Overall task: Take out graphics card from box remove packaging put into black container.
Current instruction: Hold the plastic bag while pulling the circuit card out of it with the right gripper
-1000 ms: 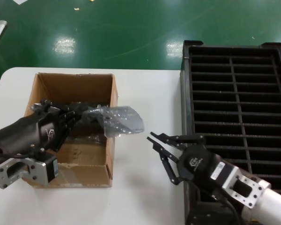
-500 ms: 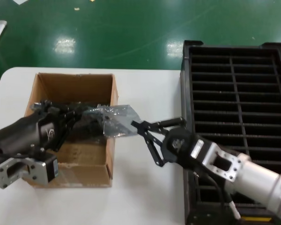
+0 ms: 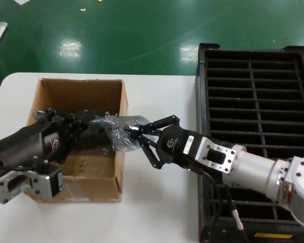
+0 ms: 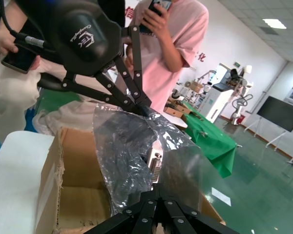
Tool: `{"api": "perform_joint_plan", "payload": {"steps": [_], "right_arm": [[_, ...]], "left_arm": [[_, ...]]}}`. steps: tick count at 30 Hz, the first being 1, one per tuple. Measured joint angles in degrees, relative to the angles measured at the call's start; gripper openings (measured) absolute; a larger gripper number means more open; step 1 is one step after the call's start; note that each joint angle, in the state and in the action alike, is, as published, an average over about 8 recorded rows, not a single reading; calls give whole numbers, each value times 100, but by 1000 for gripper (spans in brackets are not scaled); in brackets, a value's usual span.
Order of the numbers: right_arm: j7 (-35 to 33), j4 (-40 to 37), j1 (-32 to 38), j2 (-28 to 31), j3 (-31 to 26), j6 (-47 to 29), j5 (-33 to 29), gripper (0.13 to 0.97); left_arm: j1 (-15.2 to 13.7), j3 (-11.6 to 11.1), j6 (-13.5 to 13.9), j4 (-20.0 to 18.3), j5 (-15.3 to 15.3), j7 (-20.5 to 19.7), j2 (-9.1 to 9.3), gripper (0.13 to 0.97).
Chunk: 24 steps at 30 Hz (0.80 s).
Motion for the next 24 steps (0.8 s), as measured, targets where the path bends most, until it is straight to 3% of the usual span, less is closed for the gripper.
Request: {"api": "perform_joint_plan", "payload": {"steps": [17,24], "right_arm": [[-427,-374,295,-66,-128,-382,-72,163],[-446,-508,401,-170,-110,-421,-43,247]], "left_arm": [[0,0,0,0,0,0,0,138],[0,0,0,0,0,0,0,138]]}}
